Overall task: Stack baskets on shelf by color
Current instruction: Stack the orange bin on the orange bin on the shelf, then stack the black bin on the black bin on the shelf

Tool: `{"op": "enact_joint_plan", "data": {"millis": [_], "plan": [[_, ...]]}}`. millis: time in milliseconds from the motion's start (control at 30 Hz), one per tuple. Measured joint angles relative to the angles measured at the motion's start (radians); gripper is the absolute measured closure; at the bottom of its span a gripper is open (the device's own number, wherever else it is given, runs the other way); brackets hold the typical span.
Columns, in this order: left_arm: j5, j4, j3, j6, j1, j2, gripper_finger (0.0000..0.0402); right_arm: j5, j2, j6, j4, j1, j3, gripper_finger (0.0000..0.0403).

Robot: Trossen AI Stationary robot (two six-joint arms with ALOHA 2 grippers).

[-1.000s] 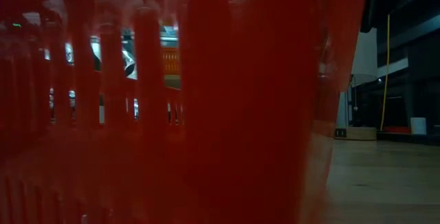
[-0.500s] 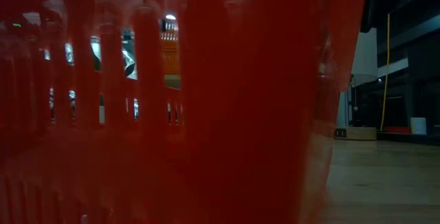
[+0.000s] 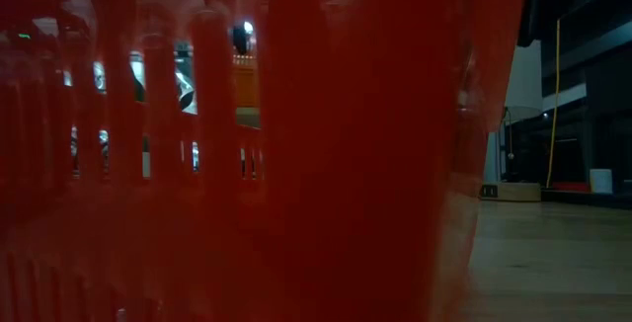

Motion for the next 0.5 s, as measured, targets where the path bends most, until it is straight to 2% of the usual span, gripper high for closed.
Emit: {"op": "enact_joint_plan", "data": {"millis": [367,500], "plan": [[0.000,-0.035,-0.001,-0.016,-0.001,0.000,0.0312,0.000,0.000,0.000,0.000,0.000,0.000,0.0298],[0.049,-0.029,-0.001,-0.104,-0.023,-0.009,0.0296,0.000,0.000,-0.001,0.000,0.000,0.000,0.0298]]}}
